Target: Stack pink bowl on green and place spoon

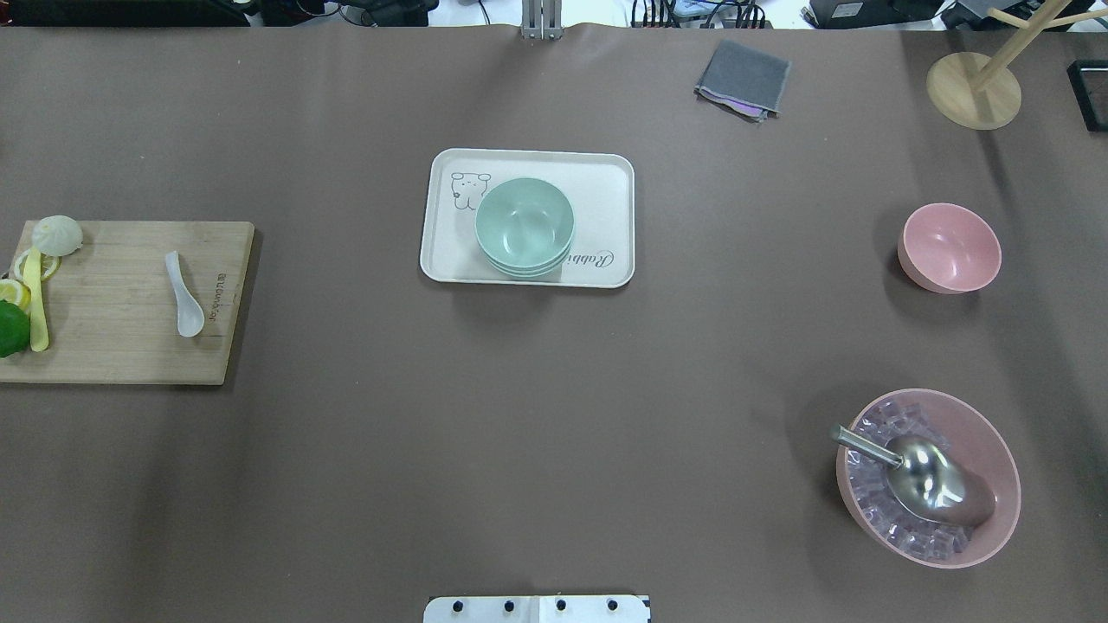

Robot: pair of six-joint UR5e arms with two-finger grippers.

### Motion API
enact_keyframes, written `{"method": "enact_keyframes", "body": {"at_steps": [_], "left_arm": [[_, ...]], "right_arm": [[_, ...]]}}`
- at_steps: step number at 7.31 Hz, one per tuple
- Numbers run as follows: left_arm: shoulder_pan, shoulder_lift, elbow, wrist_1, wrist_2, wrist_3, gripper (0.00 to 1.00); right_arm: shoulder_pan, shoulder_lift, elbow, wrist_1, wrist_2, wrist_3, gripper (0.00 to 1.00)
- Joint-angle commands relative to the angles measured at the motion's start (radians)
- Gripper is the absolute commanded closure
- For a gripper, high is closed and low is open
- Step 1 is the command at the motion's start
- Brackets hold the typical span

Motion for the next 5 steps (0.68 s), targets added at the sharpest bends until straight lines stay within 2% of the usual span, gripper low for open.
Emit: {"method": "enact_keyframes", "body": {"at_steps": [1,5], "left_arm": [[0.002,0.013,-0.013,-0.011,-0.003,0.001,0.02],[0.002,0.013,-0.026,-0.011,-0.004,-0.001,0.02]], "right_arm": [[0.0,-0.003,0.004,0.036,0.01,0.003,0.0],[-0.002,-0.001,0.004,0.046,0.009,0.006,0.0]]}}
